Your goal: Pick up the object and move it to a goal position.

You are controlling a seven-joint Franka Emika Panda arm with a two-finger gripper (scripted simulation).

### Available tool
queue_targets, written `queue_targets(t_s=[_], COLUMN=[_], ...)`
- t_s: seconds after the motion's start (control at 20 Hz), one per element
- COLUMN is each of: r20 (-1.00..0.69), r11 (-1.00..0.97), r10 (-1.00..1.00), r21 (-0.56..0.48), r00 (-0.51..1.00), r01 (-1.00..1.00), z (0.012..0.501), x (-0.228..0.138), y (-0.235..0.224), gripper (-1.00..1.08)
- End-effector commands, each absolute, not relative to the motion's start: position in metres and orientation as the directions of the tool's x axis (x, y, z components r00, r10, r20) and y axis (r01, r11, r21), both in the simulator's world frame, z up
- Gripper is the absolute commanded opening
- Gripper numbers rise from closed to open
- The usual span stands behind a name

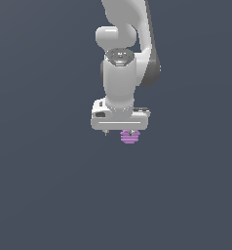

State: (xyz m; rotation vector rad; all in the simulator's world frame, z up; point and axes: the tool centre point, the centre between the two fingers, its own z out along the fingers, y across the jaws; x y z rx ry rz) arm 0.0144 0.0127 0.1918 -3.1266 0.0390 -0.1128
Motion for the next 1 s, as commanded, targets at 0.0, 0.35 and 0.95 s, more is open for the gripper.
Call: queue_targets(t_s=[0.0,0.35,0.95], r20=[0.072,0.056,0.051], r11=[-1.000,-0.998,-0.995], r10=[-0.025,-0.062,-0.099], r21=[-0.014,-0.012,-0.013], r00=[0.997,0.996,0.994], r01=[-0.024,-0.062,-0.098], z=[0.192,0.190,0.188], x=[0.014,0.015,0.014], y=[0.013,0.001,0.000], gripper=[1.00,1.00,1.00])
